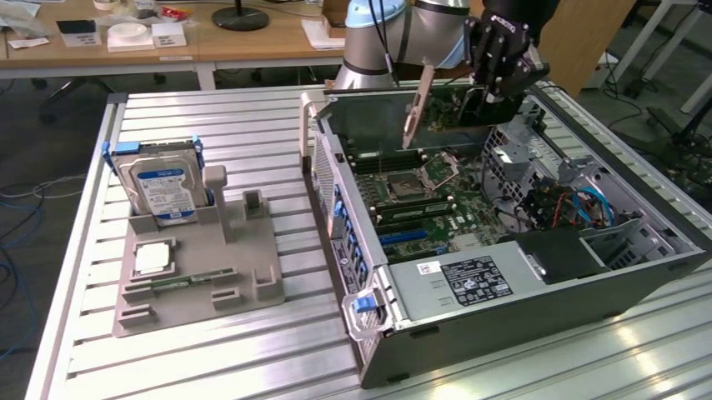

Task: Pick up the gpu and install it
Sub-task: 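Insert the gpu into the slot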

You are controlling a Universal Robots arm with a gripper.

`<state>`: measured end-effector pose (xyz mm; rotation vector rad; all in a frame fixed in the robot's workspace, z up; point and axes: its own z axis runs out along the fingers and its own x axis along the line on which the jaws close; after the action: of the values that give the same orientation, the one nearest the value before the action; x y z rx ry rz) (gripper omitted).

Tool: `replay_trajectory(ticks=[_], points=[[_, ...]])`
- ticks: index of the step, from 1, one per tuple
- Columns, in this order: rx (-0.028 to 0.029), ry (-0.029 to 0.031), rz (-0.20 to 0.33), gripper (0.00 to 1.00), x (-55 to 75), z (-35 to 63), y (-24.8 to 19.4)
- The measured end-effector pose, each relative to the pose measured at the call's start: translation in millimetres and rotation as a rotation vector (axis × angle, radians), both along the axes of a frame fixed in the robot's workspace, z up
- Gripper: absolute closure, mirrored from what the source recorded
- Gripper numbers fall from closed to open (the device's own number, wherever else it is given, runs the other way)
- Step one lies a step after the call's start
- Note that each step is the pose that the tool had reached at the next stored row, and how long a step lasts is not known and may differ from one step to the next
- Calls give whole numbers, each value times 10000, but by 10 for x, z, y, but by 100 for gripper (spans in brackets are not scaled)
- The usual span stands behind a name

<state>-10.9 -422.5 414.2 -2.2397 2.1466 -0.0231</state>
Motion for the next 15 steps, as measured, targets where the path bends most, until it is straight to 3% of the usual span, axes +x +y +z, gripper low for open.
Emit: replay_trajectory(ticks=[2,7,15], points=[[3,-9,13,72,-1,-10,0],[3,-376,-11,72,-31,-41,0],[-2,-495,-195,72,-89,-84,1]])
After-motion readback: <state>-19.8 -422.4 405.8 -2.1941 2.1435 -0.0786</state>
